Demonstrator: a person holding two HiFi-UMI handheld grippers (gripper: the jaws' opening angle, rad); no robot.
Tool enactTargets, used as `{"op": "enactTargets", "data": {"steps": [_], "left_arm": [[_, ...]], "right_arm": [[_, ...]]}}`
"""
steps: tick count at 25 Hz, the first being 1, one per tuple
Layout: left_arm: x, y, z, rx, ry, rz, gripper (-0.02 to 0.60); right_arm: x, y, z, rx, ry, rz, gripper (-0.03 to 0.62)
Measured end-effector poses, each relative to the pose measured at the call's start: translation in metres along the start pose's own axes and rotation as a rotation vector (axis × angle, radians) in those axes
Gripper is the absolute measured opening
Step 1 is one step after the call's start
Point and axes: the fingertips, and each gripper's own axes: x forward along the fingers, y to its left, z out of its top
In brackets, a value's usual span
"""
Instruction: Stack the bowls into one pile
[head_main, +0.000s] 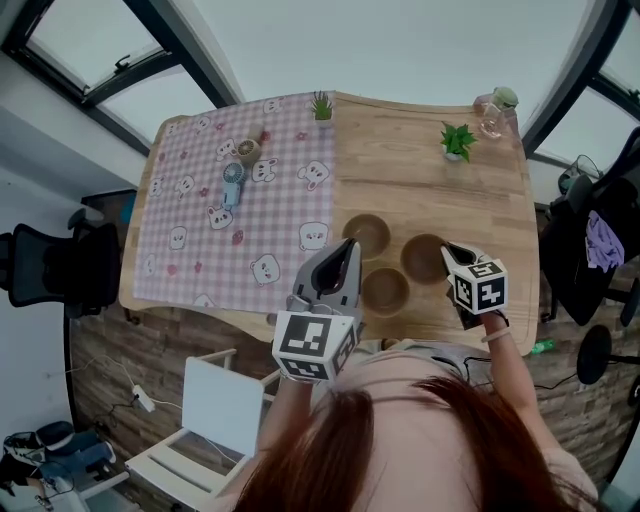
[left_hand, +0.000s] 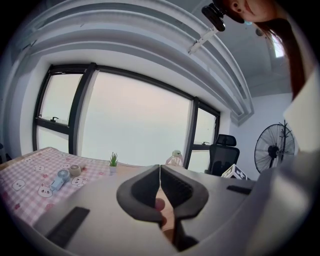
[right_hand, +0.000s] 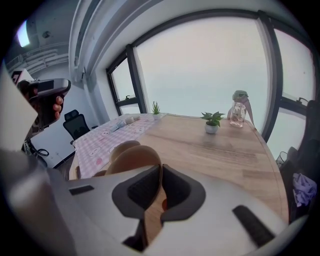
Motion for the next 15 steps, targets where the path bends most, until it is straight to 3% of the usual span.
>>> {"op": "enactTargets", "data": {"steps": [15], "left_arm": [[-0.024, 0.01, -0.007, -0.023, -0.005, 0.081, 0.012]], "right_arm": [[0.016, 0.036, 0.031, -0.012, -0.051, 0.104, 0.017]]}}
